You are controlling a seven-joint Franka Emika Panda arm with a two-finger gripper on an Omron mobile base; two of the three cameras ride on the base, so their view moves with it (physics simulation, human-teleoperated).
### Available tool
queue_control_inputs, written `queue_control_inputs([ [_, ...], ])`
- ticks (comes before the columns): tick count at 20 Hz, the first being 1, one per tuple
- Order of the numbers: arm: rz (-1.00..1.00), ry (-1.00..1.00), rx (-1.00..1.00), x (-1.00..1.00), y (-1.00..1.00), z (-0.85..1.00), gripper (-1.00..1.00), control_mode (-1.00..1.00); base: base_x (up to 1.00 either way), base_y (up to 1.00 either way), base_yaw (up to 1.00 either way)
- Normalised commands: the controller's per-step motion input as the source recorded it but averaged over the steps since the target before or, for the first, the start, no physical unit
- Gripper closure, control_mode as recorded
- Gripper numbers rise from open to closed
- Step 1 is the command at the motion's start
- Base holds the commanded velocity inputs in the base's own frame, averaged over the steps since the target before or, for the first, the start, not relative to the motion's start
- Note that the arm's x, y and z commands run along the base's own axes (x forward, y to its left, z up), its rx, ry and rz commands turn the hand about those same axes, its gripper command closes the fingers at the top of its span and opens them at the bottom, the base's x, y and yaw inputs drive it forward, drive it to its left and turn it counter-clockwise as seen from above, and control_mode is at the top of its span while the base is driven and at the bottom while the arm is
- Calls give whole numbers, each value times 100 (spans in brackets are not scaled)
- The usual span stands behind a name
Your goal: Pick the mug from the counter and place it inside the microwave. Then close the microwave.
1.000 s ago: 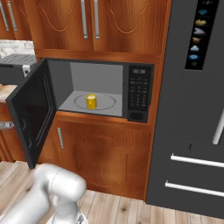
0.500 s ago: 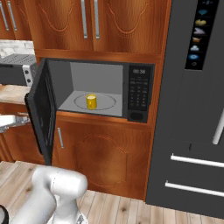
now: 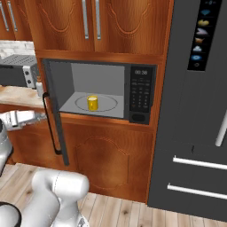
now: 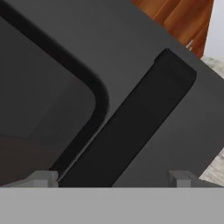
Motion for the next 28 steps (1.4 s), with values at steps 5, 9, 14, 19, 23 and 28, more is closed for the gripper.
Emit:
queue_control_inputs([
  [5, 1, 0, 2, 57, -28, 0, -100, -100, 0, 0, 0],
  [9, 1, 0, 7, 61, -25, 0, -100, -100, 0, 0, 0],
  [14, 0, 0, 12, 56, -28, 0, -100, -100, 0, 0, 0],
  [19, 0, 0, 10, 63, -15, 0, -100, -100, 0, 0, 0],
  [23, 1, 0, 10, 62, -15, 0, -100, -100, 0, 0, 0],
  [28, 4, 0, 9, 58, -14, 0, -100, -100, 0, 0, 0],
])
